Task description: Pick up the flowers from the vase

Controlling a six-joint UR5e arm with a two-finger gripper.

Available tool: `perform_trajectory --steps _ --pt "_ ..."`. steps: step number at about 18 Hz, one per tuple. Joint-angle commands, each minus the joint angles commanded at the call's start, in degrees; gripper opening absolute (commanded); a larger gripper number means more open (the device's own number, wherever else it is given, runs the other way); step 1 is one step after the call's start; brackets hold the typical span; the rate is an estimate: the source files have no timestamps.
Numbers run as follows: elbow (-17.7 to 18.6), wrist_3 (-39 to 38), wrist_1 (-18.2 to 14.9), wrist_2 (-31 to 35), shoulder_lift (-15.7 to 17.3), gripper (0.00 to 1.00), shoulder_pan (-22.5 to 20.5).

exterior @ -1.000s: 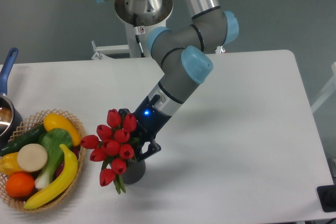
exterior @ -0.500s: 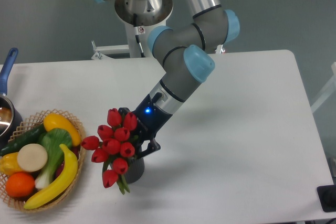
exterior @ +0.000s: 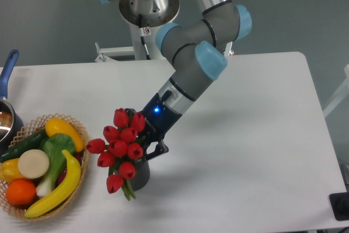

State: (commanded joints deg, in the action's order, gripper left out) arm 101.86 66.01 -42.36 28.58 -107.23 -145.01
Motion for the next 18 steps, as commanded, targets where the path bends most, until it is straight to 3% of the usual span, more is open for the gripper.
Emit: perform_trajectory --steps 11,18 --pt "-0.79 -4.48 0.0 -6.17 3.61 0.45 -1.15" --pt "-3.77 -6.5 0.0 -7.75 4.22 0.45 -1.33"
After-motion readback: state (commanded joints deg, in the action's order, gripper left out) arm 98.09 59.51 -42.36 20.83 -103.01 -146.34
